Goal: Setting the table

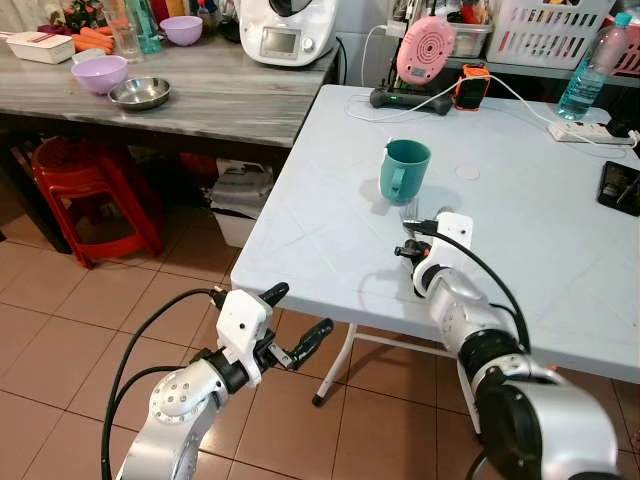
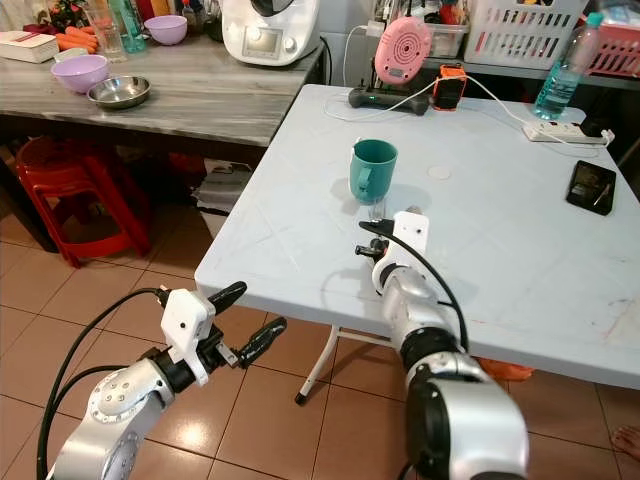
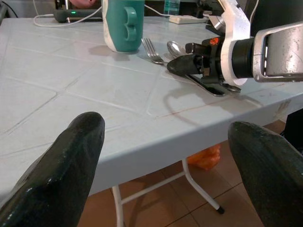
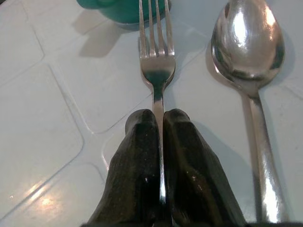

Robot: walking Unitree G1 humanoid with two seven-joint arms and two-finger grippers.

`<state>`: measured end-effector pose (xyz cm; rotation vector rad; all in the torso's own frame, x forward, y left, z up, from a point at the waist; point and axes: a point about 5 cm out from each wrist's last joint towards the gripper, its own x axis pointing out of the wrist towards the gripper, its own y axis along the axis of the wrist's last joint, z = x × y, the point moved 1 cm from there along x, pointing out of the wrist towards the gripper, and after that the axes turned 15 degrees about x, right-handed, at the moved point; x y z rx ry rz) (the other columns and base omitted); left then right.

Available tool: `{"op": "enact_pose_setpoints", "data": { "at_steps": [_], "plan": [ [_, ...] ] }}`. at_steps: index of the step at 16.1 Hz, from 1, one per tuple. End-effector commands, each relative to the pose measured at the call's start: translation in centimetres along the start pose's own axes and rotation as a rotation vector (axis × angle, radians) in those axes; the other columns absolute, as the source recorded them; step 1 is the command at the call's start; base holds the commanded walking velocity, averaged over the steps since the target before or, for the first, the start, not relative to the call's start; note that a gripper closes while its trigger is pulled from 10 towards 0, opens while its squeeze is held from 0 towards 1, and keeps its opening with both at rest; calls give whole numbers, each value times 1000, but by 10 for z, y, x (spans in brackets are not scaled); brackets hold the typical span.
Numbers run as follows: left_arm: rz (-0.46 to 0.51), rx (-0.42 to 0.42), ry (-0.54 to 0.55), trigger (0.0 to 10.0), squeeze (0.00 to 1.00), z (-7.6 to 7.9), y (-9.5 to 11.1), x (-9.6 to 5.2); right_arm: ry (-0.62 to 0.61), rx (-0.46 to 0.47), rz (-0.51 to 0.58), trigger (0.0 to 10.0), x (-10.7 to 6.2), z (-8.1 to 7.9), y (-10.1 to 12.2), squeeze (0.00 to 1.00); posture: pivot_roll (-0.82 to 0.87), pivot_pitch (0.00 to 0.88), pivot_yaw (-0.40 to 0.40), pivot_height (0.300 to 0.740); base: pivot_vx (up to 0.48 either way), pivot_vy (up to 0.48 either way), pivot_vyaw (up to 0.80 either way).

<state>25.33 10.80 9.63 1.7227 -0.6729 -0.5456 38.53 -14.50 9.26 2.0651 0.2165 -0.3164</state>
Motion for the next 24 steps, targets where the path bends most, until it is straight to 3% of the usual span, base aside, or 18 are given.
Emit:
{"op": "enact_pose_setpoints", "data": {
  "at_steps": [1,4,6,7,8,13,18,24],
  "plan": [
    [0,10,10,10000,0,-3,0,1,-11,42,10,0,-1,0,-5,0,45,18,5,740,0,0,0],
    [31,14,108,10000,0,-15,4,7,43,57,101,0,-3,-14,5,0,43,0,0,740,0,0,0],
    [18,12,234,10000,0,-30,3,7,51,-20,204,0,-8,-12,20,0,41,0,-4,740,0,0,0],
    [-4,2,281,10000,0,-34,0,8,46,-59,248,8196,-12,-9,27,0,38,0,-6,740,0,0,0],
    [-12,-3,297,10000,0,-35,-2,8,39,-72,265,10000,-14,-6,29,0,38,0,-6,740,0,0,0],
    [-5,-23,376,10000,0,-45,-3,16,1,-158,421,10000,-43,12,35,0,15,0,-2,740,0,0,0],
    [3,-41,474,10000,0,-60,-3,18,-52,-224,467,10000,-85,31,28,0,-15,0,12,740,0,0,0],
    [12,-65,464,10000,0,-59,-5,22,-98,-213,452,10000,-102,41,27,0,-21,0,20,740,0,0,-489]
  ]
}}
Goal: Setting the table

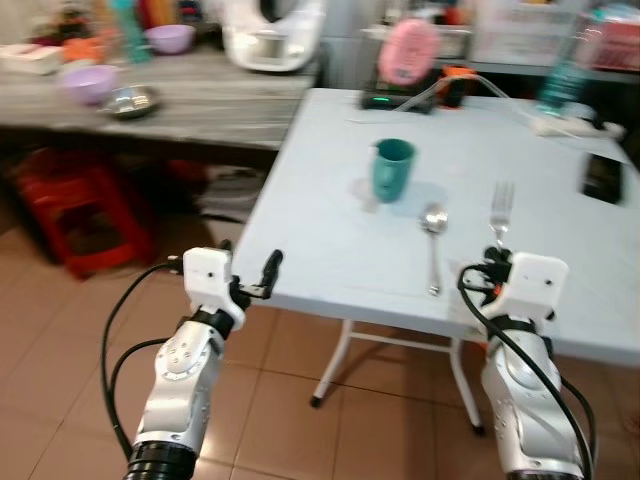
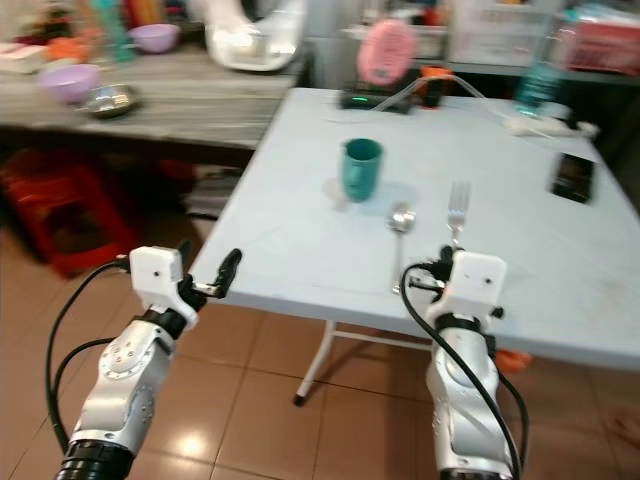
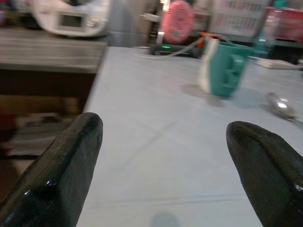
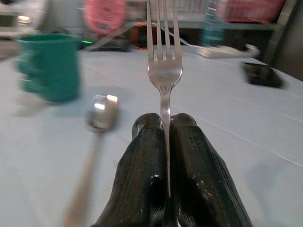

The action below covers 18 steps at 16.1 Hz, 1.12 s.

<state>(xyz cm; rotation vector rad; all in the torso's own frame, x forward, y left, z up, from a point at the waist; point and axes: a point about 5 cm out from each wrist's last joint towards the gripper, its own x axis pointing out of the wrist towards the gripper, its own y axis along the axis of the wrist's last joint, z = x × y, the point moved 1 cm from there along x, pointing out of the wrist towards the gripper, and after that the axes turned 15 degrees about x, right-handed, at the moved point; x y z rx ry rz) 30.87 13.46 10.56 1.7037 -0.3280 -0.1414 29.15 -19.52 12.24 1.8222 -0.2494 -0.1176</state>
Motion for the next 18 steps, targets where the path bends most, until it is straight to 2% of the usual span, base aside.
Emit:
{"op": "enact_pose_setpoints", "data": {
  "at_steps": [1,5,9,14,18],
  "plan": [
    [2,-4,-10,10000,0,1,0,1,-4,1,16,10000,0,0,6,0,-21,0,20,740,0,0,-800],
    [6,-11,-21,10000,0,4,-1,1,15,0,5,10000,1,-5,7,0,-16,0,15,740,0,62,-645],
    [4,-11,-28,10000,0,4,-2,1,29,-14,1,10000,1,-7,6,0,-16,0,11,740,0,274,0],
    [5,-4,-44,10000,0,5,-3,2,25,-34,9,10000,1,-2,8,0,-22,0,17,740,0,325,0],
    [5,2,-58,10000,0,4,-3,3,33,-29,1,10000,-1,-6,5,0,-22,0,18,740,0,336,-108]
  ]
}}
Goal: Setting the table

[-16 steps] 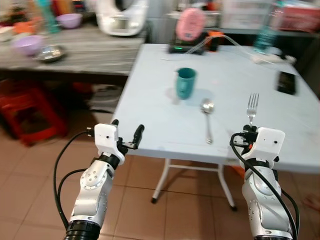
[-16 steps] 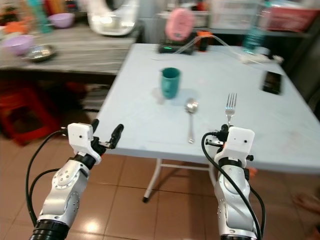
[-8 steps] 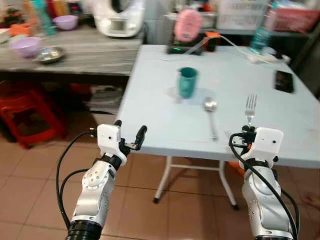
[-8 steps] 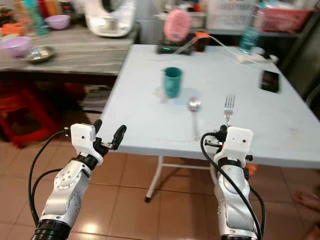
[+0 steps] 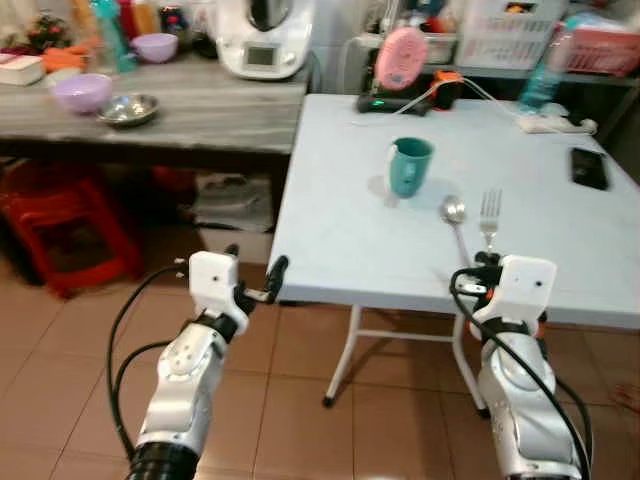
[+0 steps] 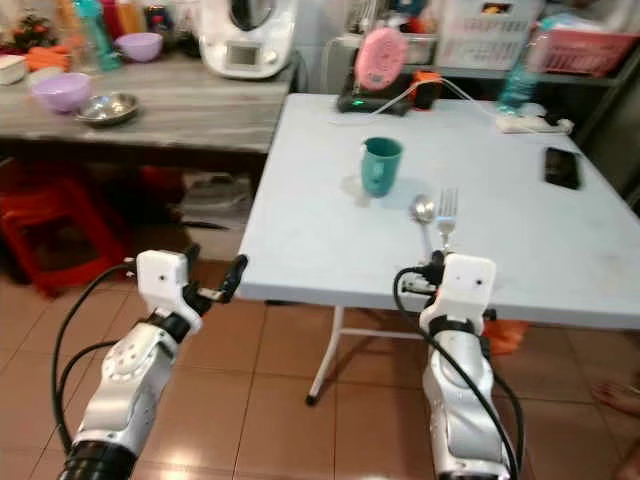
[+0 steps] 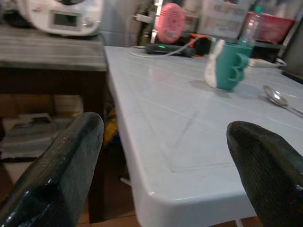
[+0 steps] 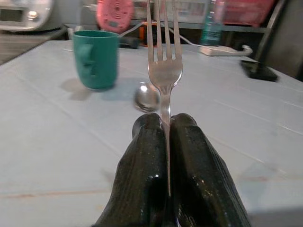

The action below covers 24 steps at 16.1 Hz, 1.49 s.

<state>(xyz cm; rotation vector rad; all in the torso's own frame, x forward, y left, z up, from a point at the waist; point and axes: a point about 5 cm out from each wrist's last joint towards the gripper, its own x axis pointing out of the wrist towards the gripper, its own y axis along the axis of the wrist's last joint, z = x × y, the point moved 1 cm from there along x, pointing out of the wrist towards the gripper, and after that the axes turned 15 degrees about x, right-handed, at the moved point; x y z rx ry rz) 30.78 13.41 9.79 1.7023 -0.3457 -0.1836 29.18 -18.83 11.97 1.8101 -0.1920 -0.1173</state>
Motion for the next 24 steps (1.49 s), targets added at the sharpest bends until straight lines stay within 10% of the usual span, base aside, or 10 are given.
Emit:
{"op": "enact_pose_setpoints", "data": {
  "at_steps": [1,24],
  "plan": [
    [17,7,-21,10000,0,2,4,4,4,-12,39,10000,1,0,10,0,-22,0,18,740,0,349,-431],
    [11,111,152,10000,0,-23,1,-20,47,23,62,10000,-28,-1,4,0,-11,0,16,740,0,435,-113]
  ]
}}
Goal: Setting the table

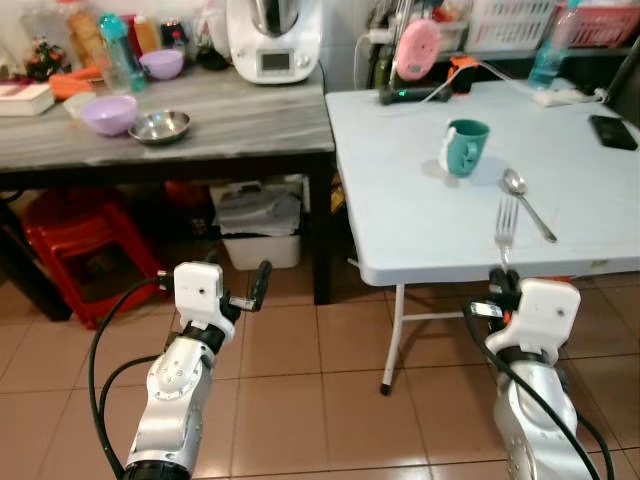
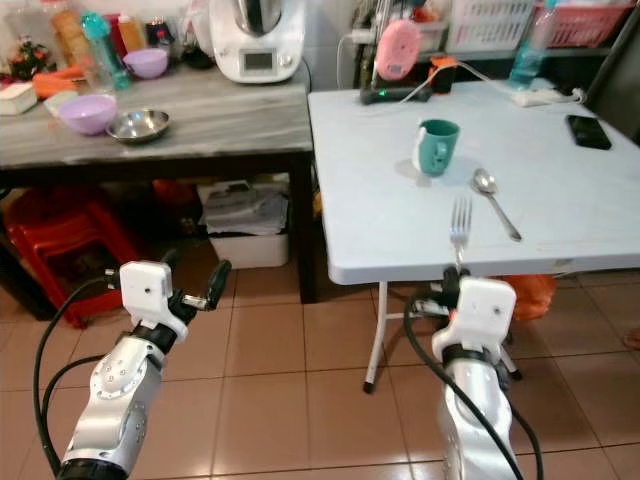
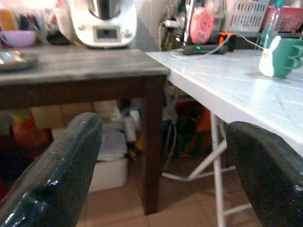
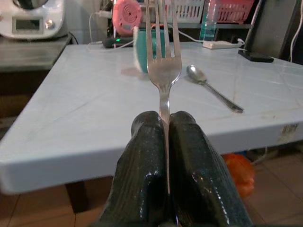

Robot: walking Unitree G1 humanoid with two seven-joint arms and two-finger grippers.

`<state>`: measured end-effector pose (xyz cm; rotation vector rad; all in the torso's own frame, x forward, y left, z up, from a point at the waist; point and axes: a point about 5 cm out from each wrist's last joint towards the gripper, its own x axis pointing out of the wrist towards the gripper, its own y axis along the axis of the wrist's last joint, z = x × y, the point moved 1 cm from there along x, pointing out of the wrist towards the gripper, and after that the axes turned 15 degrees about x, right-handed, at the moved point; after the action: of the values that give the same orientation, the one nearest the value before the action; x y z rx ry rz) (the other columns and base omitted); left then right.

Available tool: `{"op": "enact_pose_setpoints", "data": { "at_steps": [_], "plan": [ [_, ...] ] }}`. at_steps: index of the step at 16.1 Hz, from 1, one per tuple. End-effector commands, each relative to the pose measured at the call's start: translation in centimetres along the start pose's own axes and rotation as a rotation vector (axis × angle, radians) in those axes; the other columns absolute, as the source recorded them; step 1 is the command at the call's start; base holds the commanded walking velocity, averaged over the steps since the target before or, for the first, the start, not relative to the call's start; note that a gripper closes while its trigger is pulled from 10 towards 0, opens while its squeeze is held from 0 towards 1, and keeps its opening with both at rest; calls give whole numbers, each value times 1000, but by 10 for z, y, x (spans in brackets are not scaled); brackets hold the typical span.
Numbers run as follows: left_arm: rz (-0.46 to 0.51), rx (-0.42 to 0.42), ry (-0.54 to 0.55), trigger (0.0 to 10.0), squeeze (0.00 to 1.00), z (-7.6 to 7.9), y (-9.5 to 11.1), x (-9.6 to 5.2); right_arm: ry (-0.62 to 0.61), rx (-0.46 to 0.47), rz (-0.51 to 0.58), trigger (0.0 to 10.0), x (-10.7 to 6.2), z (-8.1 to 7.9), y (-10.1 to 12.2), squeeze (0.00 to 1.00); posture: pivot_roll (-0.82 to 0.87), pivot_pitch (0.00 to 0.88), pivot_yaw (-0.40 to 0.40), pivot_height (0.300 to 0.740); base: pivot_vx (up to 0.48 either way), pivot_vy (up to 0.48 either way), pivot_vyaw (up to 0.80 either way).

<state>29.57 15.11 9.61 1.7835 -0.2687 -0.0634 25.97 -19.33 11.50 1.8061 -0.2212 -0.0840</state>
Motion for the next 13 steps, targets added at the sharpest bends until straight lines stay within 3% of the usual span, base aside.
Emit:
{"op": "enact_pose_setpoints", "data": {
  "at_steps": [1,10,13],
  "plan": [
    [7,38,43,10000,0,-13,2,-2,44,24,22,10000,3,-14,5,0,-11,0,16,740,0,465,0],
    [-9,66,69,10000,0,-16,-1,-3,85,35,31,10000,6,-20,9,0,-8,0,16,740,0,462,0],
    [-32,73,62,10000,0,-15,-3,-3,117,35,29,10000,6,-23,9,0,-9,0,16,740,0,115,0]
  ]
}}
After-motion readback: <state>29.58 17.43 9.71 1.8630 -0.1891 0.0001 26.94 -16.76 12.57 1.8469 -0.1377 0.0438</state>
